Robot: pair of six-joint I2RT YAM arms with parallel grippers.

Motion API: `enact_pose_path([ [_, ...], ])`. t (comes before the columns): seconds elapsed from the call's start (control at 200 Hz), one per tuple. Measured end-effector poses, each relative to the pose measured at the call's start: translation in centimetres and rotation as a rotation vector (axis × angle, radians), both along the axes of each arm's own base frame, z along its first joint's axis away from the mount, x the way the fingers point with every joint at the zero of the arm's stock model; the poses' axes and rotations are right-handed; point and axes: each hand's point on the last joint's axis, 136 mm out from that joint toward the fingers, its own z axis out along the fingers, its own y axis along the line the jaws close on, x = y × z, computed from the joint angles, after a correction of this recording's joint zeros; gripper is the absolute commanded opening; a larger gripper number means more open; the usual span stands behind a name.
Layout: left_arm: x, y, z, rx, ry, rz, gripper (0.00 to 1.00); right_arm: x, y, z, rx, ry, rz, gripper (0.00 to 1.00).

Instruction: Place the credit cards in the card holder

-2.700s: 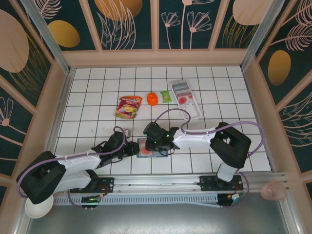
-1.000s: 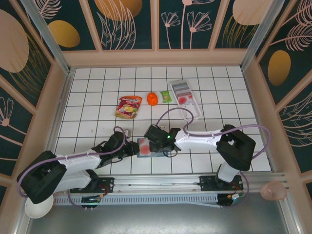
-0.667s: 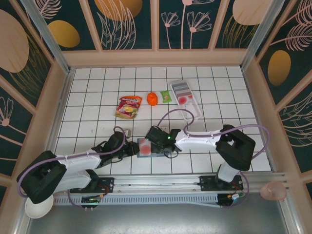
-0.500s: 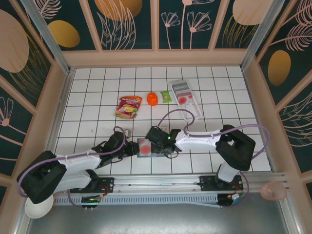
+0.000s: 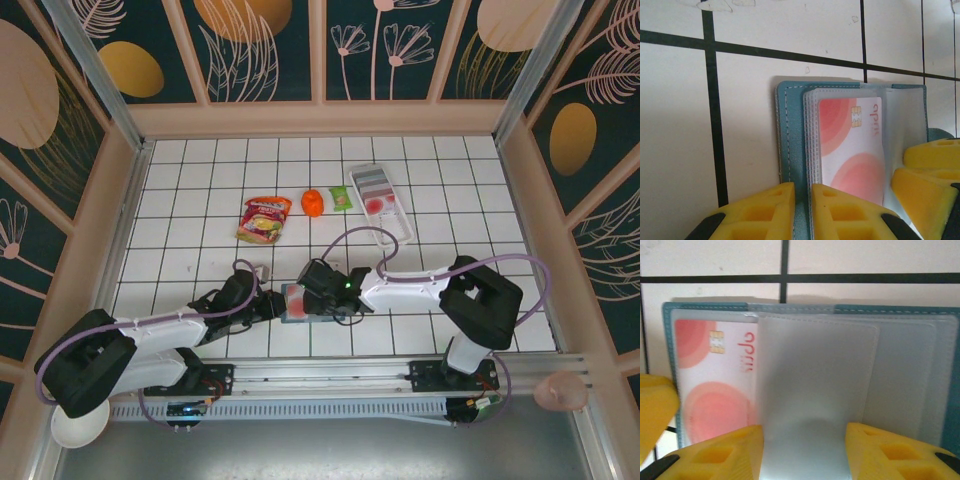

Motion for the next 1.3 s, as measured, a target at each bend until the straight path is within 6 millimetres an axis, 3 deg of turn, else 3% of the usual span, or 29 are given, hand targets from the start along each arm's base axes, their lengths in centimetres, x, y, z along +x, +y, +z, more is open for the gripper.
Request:
enact_pose_path([
  [0.49,0.0,0.4,0.0,0.011,-0.005,0.011,0.18,0.7,2.5,0.7,0.182,-0.005,-0.036,0.48],
  [0.836,-0.1,1.0,0.1,0.027,-0.011,0.028,0.18,0.0,3.9,1.4,0.231,-0.007,-0.003,0.47],
  [1.301,0.2,2.3,0.7,0.042,-0.045,0.091,0.19,0.6,6.0,4.4,0.339,-0.048,0.010,0.47],
])
